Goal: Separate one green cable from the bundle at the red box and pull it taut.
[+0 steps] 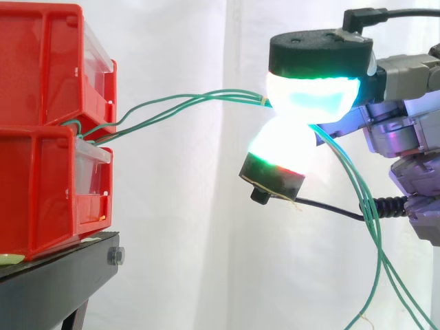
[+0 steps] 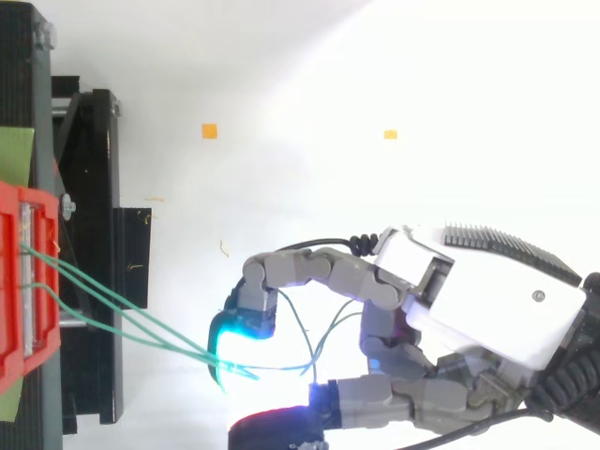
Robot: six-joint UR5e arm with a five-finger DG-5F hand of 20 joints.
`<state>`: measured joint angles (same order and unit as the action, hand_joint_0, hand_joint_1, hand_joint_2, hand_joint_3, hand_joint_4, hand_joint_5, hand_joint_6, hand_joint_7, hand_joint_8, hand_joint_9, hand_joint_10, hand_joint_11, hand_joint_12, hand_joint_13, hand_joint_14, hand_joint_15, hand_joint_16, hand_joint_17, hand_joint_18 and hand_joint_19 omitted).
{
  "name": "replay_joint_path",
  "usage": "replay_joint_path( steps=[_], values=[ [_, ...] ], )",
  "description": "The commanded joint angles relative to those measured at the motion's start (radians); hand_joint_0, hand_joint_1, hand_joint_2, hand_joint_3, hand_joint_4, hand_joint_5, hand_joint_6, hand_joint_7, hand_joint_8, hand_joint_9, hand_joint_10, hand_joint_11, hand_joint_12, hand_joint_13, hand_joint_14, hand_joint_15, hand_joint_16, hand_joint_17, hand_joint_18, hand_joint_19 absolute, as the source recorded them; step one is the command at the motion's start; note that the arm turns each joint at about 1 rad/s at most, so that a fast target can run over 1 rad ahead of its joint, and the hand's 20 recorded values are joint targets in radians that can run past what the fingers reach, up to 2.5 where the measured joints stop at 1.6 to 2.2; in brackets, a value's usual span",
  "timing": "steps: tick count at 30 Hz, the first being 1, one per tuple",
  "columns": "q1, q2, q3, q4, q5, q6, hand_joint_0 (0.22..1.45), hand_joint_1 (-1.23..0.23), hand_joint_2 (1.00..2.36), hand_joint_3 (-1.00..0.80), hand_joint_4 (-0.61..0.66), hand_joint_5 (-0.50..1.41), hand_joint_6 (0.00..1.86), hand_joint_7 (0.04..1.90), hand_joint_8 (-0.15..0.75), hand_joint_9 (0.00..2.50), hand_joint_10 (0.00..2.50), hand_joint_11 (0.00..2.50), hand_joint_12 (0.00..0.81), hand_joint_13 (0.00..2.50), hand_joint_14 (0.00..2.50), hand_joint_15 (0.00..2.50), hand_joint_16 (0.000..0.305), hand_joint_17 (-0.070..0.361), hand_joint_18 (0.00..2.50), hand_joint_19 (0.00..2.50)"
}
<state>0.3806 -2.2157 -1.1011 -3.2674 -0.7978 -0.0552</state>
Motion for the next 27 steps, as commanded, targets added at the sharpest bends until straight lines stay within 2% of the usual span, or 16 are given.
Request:
replay_joint_path(
  steps=[1,5,10,14,16,18,27],
  values=[
    [0.000,0.001,0.000,0.000,0.000,0.000,0.57,-0.66,1.00,-0.50,-0.01,0.14,0.50,1.38,-0.009,2.50,2.50,0.50,0.328,2.50,0.02,1.62,0.060,0.135,2.41,0.59],
    [0.000,-0.001,0.000,0.000,-0.001,0.000,0.46,-0.58,1.00,-0.50,0.01,0.15,0.50,1.37,0.009,2.50,2.50,0.56,0.365,2.50,0.03,1.57,0.065,0.145,2.50,0.50],
    [0.000,0.001,0.000,0.000,-0.003,0.000,0.41,-0.51,1.00,-0.50,0.03,0.15,0.50,1.36,0.013,2.50,2.50,0.58,0.383,2.50,0.03,1.57,0.067,0.150,2.50,0.46],
    [0.000,0.001,0.001,0.000,-0.001,0.000,0.40,-0.30,1.00,-0.50,0.04,0.15,0.50,1.36,0.016,2.50,2.50,0.61,0.390,2.50,0.03,1.55,0.068,0.153,2.50,0.44],
    [0.000,0.001,0.000,-0.002,0.000,0.000,0.40,-0.24,1.00,-0.50,0.04,0.15,0.50,1.36,0.016,2.50,2.50,0.60,0.387,2.50,0.03,1.55,0.067,0.151,2.50,0.44],
    [0.000,0.001,0.001,0.000,0.000,0.000,0.43,-0.24,1.00,-0.50,0.03,0.15,0.50,1.36,0.013,2.50,2.50,0.57,0.376,2.50,0.03,1.55,0.066,0.148,2.50,0.46],
    [0.000,-0.001,0.000,0.000,-0.003,0.000,0.60,-0.57,1.00,-0.50,0.00,0.15,0.50,1.38,0.001,2.50,2.50,0.47,0.323,2.50,0.02,1.65,0.057,0.128,2.38,0.61]
  ],
)
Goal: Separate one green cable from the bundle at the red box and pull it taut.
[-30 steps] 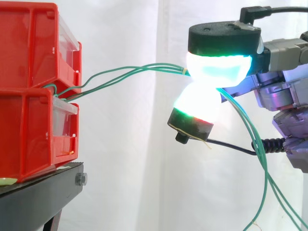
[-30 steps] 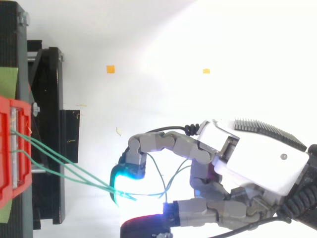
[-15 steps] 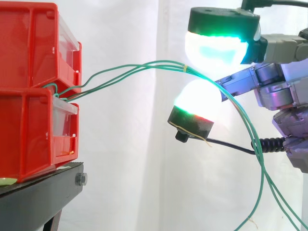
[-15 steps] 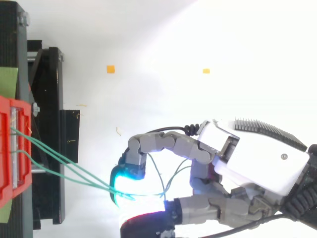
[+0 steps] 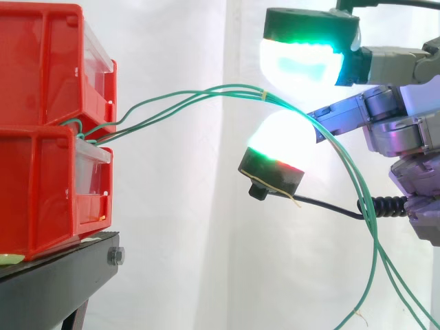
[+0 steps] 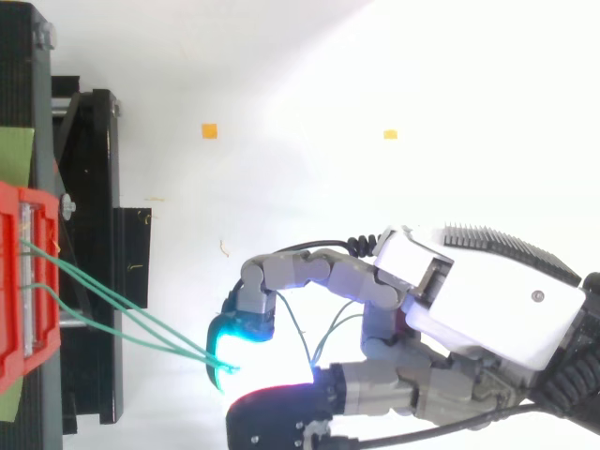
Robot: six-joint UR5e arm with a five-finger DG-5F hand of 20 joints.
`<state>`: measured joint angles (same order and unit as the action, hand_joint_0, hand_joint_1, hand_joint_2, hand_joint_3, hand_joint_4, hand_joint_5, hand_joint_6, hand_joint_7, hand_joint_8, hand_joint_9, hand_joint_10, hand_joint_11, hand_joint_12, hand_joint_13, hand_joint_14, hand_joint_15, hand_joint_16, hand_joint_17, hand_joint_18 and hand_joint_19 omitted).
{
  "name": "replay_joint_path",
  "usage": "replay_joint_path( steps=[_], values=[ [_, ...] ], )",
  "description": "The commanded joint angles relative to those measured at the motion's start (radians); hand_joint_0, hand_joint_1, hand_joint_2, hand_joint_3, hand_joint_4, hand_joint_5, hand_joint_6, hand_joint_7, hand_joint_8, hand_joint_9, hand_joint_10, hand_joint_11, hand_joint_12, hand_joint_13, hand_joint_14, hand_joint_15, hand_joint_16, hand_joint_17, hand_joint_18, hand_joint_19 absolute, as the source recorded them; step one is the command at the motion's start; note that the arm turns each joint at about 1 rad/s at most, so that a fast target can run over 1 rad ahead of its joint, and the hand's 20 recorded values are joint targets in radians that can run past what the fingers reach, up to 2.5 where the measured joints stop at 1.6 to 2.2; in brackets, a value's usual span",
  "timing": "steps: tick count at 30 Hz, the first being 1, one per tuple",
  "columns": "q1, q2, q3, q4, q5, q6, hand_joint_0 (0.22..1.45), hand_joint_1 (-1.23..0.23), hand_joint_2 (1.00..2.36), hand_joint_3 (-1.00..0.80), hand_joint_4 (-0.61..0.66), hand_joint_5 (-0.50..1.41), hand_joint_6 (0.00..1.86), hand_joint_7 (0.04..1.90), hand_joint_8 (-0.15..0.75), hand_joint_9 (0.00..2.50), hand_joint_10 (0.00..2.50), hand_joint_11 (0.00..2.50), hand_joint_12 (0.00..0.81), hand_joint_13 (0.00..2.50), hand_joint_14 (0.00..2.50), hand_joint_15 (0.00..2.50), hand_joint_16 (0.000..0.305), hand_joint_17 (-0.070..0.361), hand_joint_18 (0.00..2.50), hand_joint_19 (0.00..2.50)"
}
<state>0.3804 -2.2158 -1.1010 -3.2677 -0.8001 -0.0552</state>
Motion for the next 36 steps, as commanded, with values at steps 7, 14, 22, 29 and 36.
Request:
replay_joint_path(
  steps=[7,14,22,29,36],
  values=[
    [0.000,-0.001,0.000,0.000,-0.001,0.000,0.66,-0.67,1.00,-0.44,0.00,0.15,0.50,1.37,-0.008,2.50,2.50,0.48,0.326,2.50,0.02,1.66,0.055,0.124,2.38,0.62],
    [0.000,-0.001,0.000,-0.001,0.004,0.000,0.67,-0.73,1.01,-0.24,-0.01,0.15,0.50,1.36,-0.007,2.50,2.50,0.49,0.332,2.50,0.02,1.64,0.059,0.132,2.42,0.57],
    [-0.002,-0.001,0.000,-0.001,0.004,0.000,0.61,-0.83,1.01,-0.16,0.03,0.15,0.50,1.36,0.015,2.50,2.50,0.57,0.368,2.50,0.03,1.58,0.066,0.148,2.50,0.43],
    [-0.003,-0.001,0.000,0.000,0.004,0.000,0.44,-0.65,1.00,-0.50,0.05,0.15,0.50,1.39,0.028,2.50,2.50,0.53,0.362,2.50,0.03,1.59,0.065,0.146,2.49,0.48],
    [-0.003,0.001,0.000,0.000,0.006,-0.002,0.42,-0.34,1.00,-0.50,0.06,0.15,0.50,1.38,0.029,2.50,2.50,0.54,0.381,2.50,0.03,1.59,0.066,0.149,2.50,0.46]
  ],
)
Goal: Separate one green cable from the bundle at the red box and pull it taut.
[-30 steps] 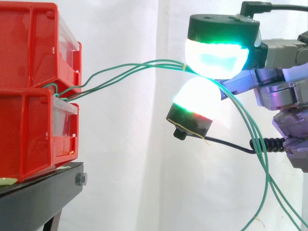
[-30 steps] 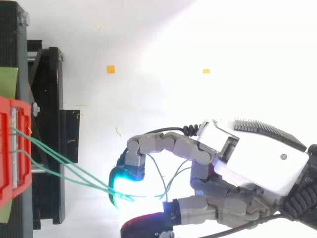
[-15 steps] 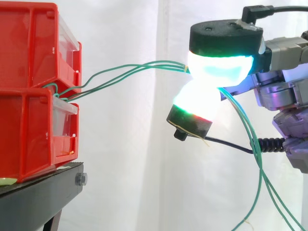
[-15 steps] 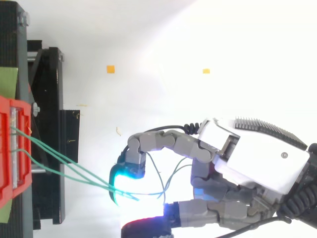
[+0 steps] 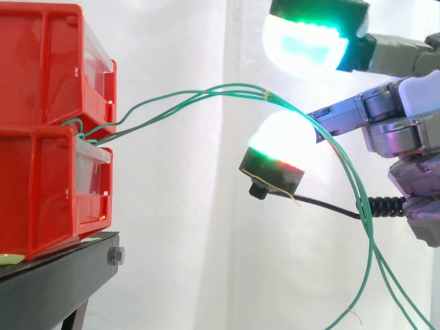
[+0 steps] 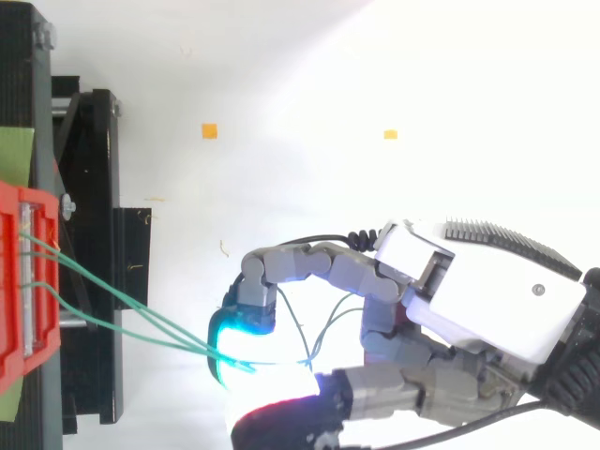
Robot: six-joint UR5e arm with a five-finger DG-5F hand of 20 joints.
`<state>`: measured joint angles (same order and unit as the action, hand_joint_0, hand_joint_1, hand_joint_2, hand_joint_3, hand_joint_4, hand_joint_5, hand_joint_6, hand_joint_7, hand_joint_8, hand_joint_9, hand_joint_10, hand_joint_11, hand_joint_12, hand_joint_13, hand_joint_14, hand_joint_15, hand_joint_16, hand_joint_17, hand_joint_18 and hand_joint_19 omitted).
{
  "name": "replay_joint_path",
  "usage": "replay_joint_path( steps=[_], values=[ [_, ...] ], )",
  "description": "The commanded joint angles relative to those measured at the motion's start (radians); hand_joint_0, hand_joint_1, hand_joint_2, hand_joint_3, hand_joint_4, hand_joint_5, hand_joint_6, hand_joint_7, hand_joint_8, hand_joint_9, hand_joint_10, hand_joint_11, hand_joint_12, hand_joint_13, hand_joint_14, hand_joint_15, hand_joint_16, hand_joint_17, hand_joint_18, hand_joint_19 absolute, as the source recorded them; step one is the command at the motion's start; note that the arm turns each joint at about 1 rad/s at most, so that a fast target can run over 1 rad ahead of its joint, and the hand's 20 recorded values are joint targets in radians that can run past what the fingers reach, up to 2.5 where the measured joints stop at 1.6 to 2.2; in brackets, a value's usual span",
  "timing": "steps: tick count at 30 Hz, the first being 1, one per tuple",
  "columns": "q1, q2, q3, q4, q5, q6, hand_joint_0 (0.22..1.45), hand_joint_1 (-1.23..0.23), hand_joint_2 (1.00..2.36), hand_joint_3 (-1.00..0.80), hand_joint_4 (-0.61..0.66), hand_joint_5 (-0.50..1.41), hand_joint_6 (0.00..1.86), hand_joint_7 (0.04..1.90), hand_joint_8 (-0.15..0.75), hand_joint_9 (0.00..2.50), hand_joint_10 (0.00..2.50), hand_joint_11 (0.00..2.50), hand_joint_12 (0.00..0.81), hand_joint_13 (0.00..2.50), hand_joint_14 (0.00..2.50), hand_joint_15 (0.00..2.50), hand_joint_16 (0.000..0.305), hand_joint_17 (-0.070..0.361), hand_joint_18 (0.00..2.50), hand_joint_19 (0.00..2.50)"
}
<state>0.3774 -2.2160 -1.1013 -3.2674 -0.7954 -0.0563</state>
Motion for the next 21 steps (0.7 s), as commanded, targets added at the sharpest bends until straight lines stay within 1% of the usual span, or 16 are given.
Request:
replay_joint_path(
  steps=[1,2,4,6,7,8,11,15,21],
  values=[
    [0.000,-0.001,0.000,0.000,0.001,0.000,0.43,-0.30,1.00,-0.50,0.05,0.15,0.50,1.38,0.027,2.50,2.50,0.53,0.380,2.50,0.03,1.60,0.065,0.146,2.50,0.47],
    [0.000,-0.001,0.000,0.000,0.001,0.000,0.47,-0.27,1.00,-0.50,0.04,0.15,0.50,1.38,0.023,2.50,2.50,0.49,0.357,2.50,0.02,1.61,0.062,0.139,2.47,0.52],
    [0.000,-0.001,0.000,0.000,0.001,0.000,0.51,-0.30,1.00,-0.50,0.02,0.15,0.50,1.38,0.010,2.50,2.50,0.48,0.346,2.50,0.02,1.63,0.060,0.135,2.43,0.55],
    [0.000,-0.001,0.000,0.000,0.001,0.000,0.56,-0.39,1.00,-0.50,0.02,0.15,0.50,1.39,0.007,2.50,2.50,0.46,0.333,2.50,0.02,1.65,0.058,0.130,2.38,0.60],
    [0.000,-0.001,0.000,0.000,0.001,0.000,0.61,-0.49,1.00,-0.50,0.01,0.15,0.50,1.39,0.003,2.50,2.50,0.44,0.327,2.50,0.02,1.67,0.056,0.127,2.37,0.60],
    [0.000,0.001,0.000,0.000,0.001,0.000,0.63,-0.56,1.00,-0.50,0.00,0.14,0.50,1.39,0.002,2.50,2.50,0.44,0.326,2.50,0.02,1.66,0.056,0.126,2.36,0.60],
    [0.000,-0.001,0.001,0.000,0.001,0.000,0.67,-0.65,1.01,-0.38,0.00,0.15,0.50,1.38,-0.002,2.50,2.50,0.46,0.326,2.50,0.02,1.67,0.056,0.125,2.36,0.61],
    [0.000,-0.001,0.000,0.000,0.001,0.000,0.68,-0.68,1.01,-0.30,-0.01,0.15,0.50,1.38,-0.005,2.50,2.50,0.46,0.327,2.50,0.02,1.67,0.055,0.124,2.37,0.61],
    [0.000,0.001,0.000,0.000,0.002,0.000,0.67,-0.72,1.02,-0.18,-0.02,0.15,0.50,1.36,-0.010,2.50,2.50,0.49,0.338,2.50,0.02,1.64,0.059,0.132,2.42,0.55]
  ],
)
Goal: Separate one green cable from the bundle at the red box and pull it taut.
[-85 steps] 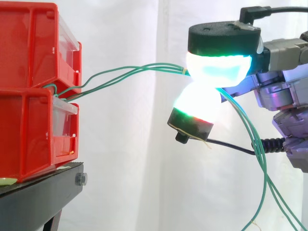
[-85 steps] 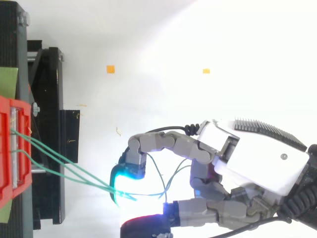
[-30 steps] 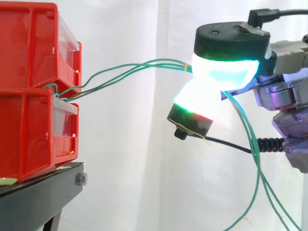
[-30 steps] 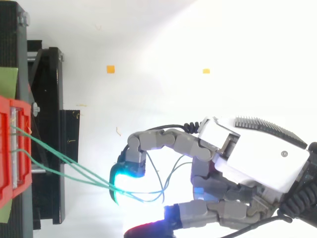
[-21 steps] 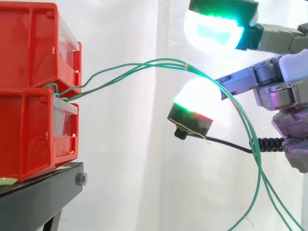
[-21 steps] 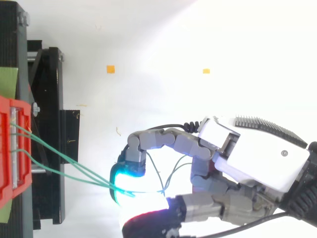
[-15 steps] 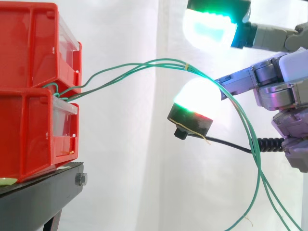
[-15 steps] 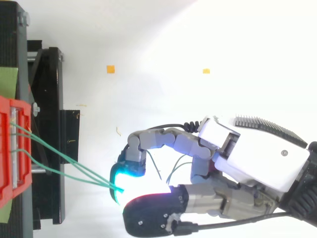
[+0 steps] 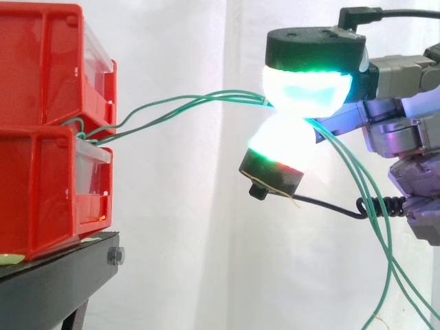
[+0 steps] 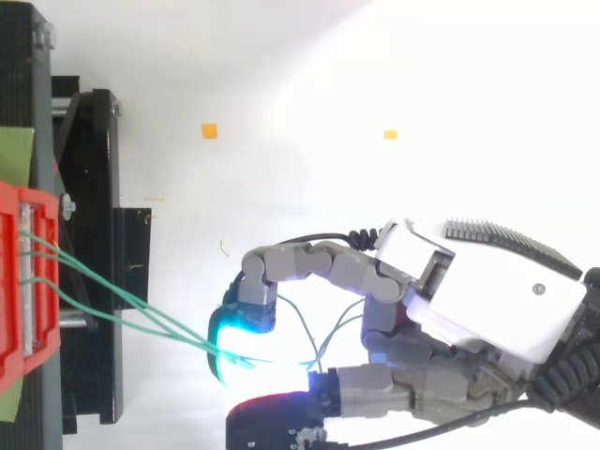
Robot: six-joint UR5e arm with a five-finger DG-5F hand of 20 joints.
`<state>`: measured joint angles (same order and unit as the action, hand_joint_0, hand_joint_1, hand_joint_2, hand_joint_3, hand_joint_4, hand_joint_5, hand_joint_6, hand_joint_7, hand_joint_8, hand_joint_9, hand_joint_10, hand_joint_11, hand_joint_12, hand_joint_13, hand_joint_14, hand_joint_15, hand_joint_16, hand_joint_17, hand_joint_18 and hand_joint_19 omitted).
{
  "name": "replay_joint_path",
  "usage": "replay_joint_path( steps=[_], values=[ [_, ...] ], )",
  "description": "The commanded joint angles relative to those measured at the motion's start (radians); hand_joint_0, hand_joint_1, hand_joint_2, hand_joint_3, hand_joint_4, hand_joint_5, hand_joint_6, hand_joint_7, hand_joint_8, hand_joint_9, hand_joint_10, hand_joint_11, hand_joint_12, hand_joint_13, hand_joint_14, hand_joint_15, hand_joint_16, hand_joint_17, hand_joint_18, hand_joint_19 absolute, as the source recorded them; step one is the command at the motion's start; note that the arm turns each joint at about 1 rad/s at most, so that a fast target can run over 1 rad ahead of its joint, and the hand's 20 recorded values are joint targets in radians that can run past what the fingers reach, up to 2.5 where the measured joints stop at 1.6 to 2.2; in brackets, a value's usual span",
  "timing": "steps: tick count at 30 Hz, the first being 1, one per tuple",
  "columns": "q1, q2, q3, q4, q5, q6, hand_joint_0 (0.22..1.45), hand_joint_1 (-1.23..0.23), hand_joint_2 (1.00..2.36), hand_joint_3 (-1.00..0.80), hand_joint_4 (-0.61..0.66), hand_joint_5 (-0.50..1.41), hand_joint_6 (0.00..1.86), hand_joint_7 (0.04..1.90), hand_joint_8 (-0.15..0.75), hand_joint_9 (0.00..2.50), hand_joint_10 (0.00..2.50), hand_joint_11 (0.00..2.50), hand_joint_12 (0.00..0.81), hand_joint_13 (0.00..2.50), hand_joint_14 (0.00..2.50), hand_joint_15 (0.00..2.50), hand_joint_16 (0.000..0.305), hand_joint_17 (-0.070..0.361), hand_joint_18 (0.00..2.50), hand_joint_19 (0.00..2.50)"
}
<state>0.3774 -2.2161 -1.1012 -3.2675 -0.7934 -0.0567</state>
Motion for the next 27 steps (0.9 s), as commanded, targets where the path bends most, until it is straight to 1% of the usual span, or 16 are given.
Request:
replay_joint_path(
  steps=[1,4,7,8,10,14,15,16,17,19,23,24,25,27],
  values=[
    [0.000,-0.001,0.000,0.000,0.000,0.000,0.67,-0.73,1.01,-0.18,-0.02,0.15,0.50,1.36,-0.010,2.50,2.50,0.49,0.339,2.50,0.02,1.63,0.059,0.133,2.43,0.54],
    [0.000,-0.001,0.000,-0.001,0.000,0.000,0.66,-0.74,1.01,-0.14,-0.03,0.15,0.50,1.35,-0.015,2.50,2.50,0.52,0.349,2.50,0.02,1.62,0.061,0.138,2.45,0.51],
    [0.000,-0.001,0.001,-0.001,0.000,0.001,0.64,-0.79,1.01,-0.09,-0.01,0.15,0.50,1.35,-0.010,2.50,2.50,0.56,0.364,2.50,0.03,1.60,0.065,0.147,2.50,0.45],
    [0.000,-0.001,0.000,-0.001,-0.001,0.001,0.63,-0.81,1.00,-0.08,-0.01,0.15,0.50,1.36,-0.008,2.50,2.50,0.59,0.380,2.50,0.03,1.59,0.066,0.149,2.50,0.43],
    [0.000,-0.001,0.000,-0.001,-0.004,0.000,0.63,-0.82,1.00,-0.08,-0.01,0.15,0.50,1.37,0.001,2.50,2.50,0.60,0.373,2.50,0.03,1.59,0.067,0.151,2.50,0.43],
    [-0.002,0.001,0.000,-0.001,-0.004,0.000,0.63,-0.83,1.00,-0.09,0.00,0.15,0.50,1.37,0.003,2.50,2.50,0.57,0.383,2.50,0.03,1.56,0.069,0.155,2.50,0.41],
    [-0.002,-0.001,0.001,-0.001,-0.004,0.000,0.63,-0.83,1.00,-0.10,0.00,0.15,0.50,1.37,0.003,2.50,2.50,0.60,0.389,2.50,0.03,1.56,0.069,0.156,2.50,0.41],
    [0.000,0.001,0.000,-0.001,-0.006,0.000,0.63,-0.83,1.00,-0.10,0.01,0.15,0.50,1.38,0.010,2.50,2.50,0.60,0.403,2.50,0.03,1.48,0.069,0.155,2.49,0.39],
    [-0.002,-0.001,0.000,-0.001,-0.006,0.000,0.63,-0.83,1.00,-0.11,0.01,0.15,0.50,1.38,0.011,2.50,2.50,0.59,0.407,2.50,0.03,1.47,0.069,0.156,2.48,0.38],
    [0.000,0.001,0.001,-0.001,-0.006,0.001,0.63,-0.83,1.01,-0.13,0.01,0.15,0.50,1.38,0.012,2.50,2.50,0.57,0.406,2.50,0.03,1.46,0.069,0.156,2.45,0.39],
    [-0.002,-0.001,0.000,-0.001,-0.006,0.000,0.60,-0.83,1.01,-0.32,0.02,0.15,0.50,1.39,0.019,2.50,2.50,0.50,0.379,2.50,0.03,1.48,0.066,0.150,2.37,0.46],
    [0.000,-0.001,0.000,-0.001,-0.006,0.000,0.59,-0.83,1.01,-0.34,0.03,0.15,0.50,1.39,0.019,2.50,2.50,0.51,0.378,2.50,0.03,1.48,0.066,0.149,2.37,0.46],
    [0.000,0.001,0.001,-0.001,-0.006,0.000,0.57,-0.84,1.01,-0.36,0.03,0.15,0.50,1.39,0.021,2.50,2.50,0.53,0.395,2.50,0.03,1.47,0.068,0.152,2.39,0.44],
    [0.000,-0.001,0.000,0.000,-0.006,0.000,0.54,-0.84,1.00,-0.44,0.03,0.15,0.50,1.40,0.020,2.50,2.50,0.46,0.370,2.50,0.03,1.49,0.066,0.148,2.34,0.48]
  ],
)
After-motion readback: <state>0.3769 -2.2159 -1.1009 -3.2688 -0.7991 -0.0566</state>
